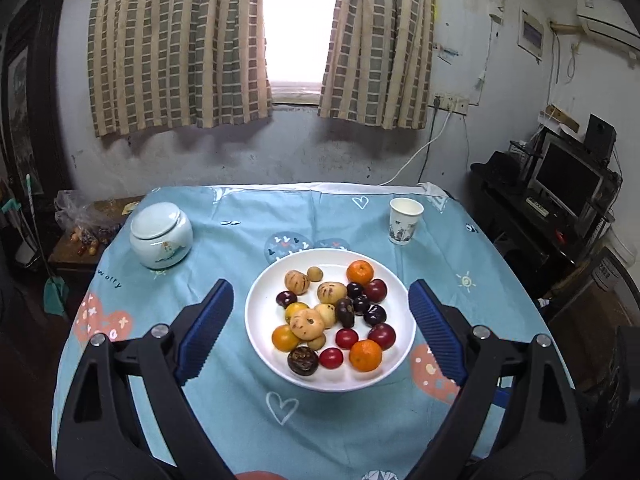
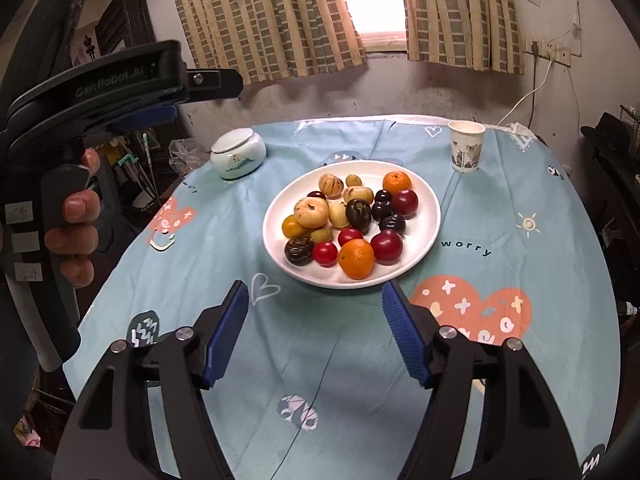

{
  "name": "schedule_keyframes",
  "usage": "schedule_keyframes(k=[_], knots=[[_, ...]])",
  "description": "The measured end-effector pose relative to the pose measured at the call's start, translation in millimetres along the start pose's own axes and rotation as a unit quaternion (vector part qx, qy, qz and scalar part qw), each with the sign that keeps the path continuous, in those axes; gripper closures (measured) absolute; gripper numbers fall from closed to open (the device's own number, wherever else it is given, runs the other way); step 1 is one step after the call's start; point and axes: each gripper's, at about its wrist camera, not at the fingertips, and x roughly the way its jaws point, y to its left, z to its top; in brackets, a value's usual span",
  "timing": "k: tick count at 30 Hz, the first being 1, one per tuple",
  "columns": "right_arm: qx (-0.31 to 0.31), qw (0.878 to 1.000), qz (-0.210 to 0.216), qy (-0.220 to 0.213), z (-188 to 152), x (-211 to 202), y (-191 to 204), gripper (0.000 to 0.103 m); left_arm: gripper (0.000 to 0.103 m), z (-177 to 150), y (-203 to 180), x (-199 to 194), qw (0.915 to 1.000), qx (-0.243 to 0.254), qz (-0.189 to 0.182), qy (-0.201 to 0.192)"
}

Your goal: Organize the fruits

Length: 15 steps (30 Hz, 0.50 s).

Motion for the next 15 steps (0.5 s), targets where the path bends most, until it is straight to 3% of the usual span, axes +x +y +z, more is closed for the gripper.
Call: schedule_keyframes(k=[4,9,15], knots=[[-0.007,1.0,-0.004,-0.003,-4,-8,5,0.033,0.012,-2,5,-9,0.9998,-0.016,0.009,-0.002],[-0.018,1.0,-0.017,0.0,-9,-11,9,0.033,0.011,-5,-3,-20,0.9983,0.025,0.051,-0.011],[-0.032,0.999,-0.027,0.003,-13,-10,14,0.032,0.011,-3,-2,-36,0.9982,0.036,0.041,-0.023]])
